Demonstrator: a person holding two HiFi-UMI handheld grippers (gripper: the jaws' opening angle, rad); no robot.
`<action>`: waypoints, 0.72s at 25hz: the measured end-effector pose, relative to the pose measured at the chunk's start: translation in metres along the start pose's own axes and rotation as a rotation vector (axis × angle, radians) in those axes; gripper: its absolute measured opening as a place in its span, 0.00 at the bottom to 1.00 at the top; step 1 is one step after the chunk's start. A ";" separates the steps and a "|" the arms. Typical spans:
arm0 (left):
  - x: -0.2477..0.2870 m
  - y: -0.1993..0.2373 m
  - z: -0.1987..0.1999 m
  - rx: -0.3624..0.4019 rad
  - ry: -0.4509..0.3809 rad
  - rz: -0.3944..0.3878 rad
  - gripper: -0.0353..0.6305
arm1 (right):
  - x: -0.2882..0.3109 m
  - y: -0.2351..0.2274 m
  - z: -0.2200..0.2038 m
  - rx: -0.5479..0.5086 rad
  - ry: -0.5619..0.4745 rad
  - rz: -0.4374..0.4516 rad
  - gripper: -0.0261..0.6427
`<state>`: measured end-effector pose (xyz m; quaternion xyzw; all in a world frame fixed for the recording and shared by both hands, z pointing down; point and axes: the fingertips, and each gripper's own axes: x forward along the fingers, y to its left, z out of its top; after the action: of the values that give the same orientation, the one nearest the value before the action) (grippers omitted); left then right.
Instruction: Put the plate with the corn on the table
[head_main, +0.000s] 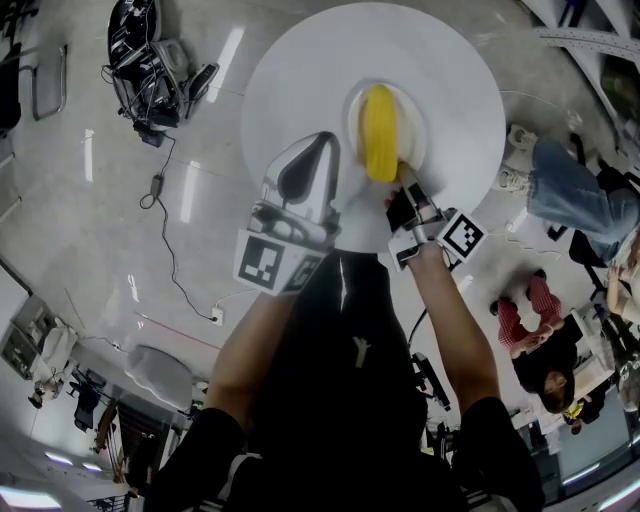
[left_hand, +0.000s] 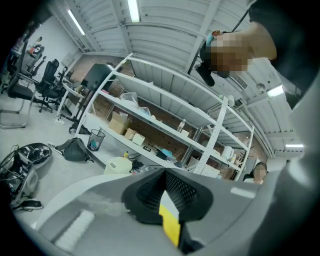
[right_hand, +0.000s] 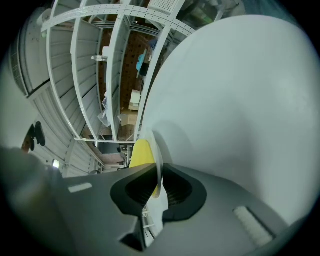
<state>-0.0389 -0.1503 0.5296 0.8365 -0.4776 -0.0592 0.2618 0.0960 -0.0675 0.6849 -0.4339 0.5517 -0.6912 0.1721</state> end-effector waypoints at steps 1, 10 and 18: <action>0.000 0.000 0.001 0.000 -0.001 0.000 0.06 | 0.000 -0.001 0.000 0.005 -0.001 -0.012 0.10; 0.000 -0.001 0.001 -0.007 0.001 0.000 0.06 | -0.003 -0.008 0.005 -0.029 0.002 -0.117 0.09; -0.003 0.003 -0.001 -0.018 -0.001 0.000 0.06 | -0.005 -0.014 -0.001 -0.047 0.024 -0.216 0.10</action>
<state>-0.0422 -0.1487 0.5313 0.8340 -0.4774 -0.0641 0.2692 0.1016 -0.0583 0.6959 -0.4862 0.5199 -0.6978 0.0799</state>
